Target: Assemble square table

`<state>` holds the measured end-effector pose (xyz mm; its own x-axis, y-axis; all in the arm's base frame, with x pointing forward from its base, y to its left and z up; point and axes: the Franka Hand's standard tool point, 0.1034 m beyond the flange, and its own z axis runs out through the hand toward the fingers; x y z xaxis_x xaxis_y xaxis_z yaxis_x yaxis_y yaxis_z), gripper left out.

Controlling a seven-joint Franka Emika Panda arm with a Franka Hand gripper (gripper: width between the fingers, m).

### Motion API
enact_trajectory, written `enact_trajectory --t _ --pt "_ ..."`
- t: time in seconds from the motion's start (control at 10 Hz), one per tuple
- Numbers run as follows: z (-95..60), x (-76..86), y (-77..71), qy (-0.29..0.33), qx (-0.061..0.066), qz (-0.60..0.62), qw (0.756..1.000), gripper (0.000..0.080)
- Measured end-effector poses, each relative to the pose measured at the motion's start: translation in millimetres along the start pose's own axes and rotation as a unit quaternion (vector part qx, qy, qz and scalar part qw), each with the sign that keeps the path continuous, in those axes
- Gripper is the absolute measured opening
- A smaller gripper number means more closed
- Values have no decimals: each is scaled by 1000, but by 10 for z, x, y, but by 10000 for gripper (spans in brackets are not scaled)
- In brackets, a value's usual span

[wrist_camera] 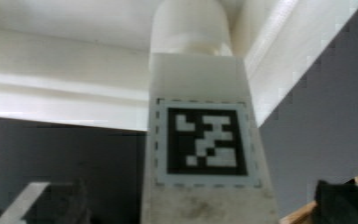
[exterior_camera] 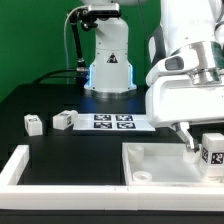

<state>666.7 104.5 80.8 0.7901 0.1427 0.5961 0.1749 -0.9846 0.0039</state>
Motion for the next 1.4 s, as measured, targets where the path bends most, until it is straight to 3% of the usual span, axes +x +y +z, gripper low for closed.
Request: enact_trajectory --t 0.6,0.7,0.8,1.2,1.4 --pt "13 -20 -5 -12 2 4 1000 649" --pt "-1 -13 -26 -70 14 23 997 649" --pt "-55 83 -19 -90 20 31 995 649" --pt "-50 7 -60 -261 50 53 963 649" --pt "31 5 63 -297 51 56 952 649"
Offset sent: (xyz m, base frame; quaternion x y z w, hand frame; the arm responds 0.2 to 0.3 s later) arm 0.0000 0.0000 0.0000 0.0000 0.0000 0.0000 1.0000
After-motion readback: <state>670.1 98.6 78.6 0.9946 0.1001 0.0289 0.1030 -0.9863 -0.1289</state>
